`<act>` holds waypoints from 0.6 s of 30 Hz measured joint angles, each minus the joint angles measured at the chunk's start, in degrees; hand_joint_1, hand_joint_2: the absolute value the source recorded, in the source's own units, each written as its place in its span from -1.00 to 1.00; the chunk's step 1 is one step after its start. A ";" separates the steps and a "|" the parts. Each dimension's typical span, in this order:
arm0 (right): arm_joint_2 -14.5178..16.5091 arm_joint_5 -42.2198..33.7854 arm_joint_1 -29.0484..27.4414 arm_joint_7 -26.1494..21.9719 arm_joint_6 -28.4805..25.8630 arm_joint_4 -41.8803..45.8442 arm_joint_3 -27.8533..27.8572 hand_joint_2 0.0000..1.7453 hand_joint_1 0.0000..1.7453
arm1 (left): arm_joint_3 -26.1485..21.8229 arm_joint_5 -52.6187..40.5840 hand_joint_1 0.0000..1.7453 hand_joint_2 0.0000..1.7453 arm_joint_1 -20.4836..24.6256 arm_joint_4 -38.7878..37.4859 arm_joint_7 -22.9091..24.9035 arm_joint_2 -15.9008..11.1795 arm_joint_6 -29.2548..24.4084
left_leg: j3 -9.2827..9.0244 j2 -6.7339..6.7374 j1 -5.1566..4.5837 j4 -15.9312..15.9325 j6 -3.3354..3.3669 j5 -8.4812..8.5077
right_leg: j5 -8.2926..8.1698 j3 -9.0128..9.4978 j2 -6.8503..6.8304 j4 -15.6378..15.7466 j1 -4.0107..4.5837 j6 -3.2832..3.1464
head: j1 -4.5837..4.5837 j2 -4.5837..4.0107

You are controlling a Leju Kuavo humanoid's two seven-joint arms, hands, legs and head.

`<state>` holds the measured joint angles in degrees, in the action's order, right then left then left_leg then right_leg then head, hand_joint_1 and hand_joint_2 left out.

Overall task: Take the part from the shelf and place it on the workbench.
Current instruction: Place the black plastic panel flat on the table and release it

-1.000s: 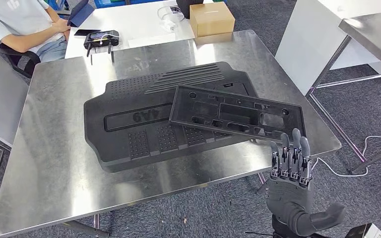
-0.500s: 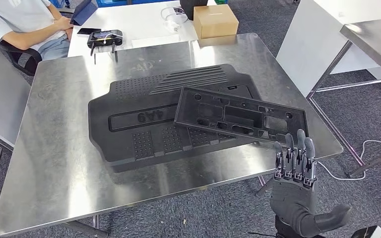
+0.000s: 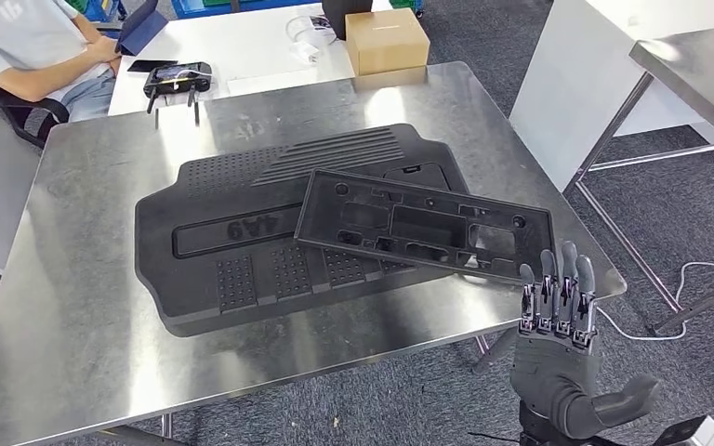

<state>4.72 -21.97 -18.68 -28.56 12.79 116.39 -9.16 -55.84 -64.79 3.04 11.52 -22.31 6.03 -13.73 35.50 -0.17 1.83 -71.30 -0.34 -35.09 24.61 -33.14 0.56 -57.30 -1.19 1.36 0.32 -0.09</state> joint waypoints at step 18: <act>0.29 0.88 0.02 0.31 -1.31 -0.55 0.14 -1.00 -1.00 | -0.02 -0.09 -1.00 -1.00 0.13 0.00 -0.20 0.44 0.17 | -2.88 -0.04 -1.27 12.63 2.42 8.24 | 2.57 0.39 -0.19 -2.42 0.24 2.54 | 0.27 0.00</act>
<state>5.02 -21.09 -18.66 -28.25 11.48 115.84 -9.03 -55.87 -64.88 3.17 11.52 -22.51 6.47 -13.55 32.62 -0.21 0.56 -58.67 2.08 -26.85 27.18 -32.75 0.38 -59.72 -0.95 3.90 0.59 -0.09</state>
